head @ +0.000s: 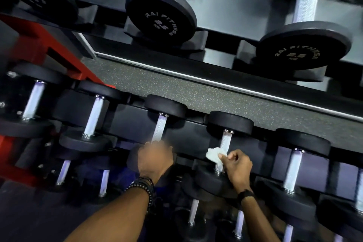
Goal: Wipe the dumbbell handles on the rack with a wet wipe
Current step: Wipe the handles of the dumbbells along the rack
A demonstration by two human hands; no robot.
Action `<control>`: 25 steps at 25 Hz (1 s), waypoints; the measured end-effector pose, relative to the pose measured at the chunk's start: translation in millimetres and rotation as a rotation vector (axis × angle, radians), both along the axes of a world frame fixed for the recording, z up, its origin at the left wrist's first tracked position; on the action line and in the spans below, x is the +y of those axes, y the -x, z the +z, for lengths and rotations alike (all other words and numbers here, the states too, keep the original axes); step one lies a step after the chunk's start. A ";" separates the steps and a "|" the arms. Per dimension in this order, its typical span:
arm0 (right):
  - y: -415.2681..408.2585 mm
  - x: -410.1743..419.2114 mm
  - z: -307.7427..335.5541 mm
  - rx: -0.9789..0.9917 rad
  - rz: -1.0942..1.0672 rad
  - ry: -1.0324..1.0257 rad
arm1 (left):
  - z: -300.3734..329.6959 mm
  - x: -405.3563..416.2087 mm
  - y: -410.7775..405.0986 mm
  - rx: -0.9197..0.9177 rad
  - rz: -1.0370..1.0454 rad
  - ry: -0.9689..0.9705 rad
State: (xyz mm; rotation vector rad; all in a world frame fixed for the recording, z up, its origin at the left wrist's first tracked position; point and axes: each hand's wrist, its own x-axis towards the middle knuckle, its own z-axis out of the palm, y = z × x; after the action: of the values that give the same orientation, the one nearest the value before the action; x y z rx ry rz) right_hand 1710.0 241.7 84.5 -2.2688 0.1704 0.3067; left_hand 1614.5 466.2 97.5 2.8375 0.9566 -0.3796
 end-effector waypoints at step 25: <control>-35.2 6.2 -13.1 0.351 -0.190 -0.142 | 5.2 1.0 3.3 -0.037 0.004 0.028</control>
State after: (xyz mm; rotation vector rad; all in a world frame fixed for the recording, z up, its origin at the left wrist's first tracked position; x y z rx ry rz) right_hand 1745.2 247.9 71.4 -2.0259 0.5259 0.5954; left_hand 1611.2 467.2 102.6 2.8069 0.9423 -0.3358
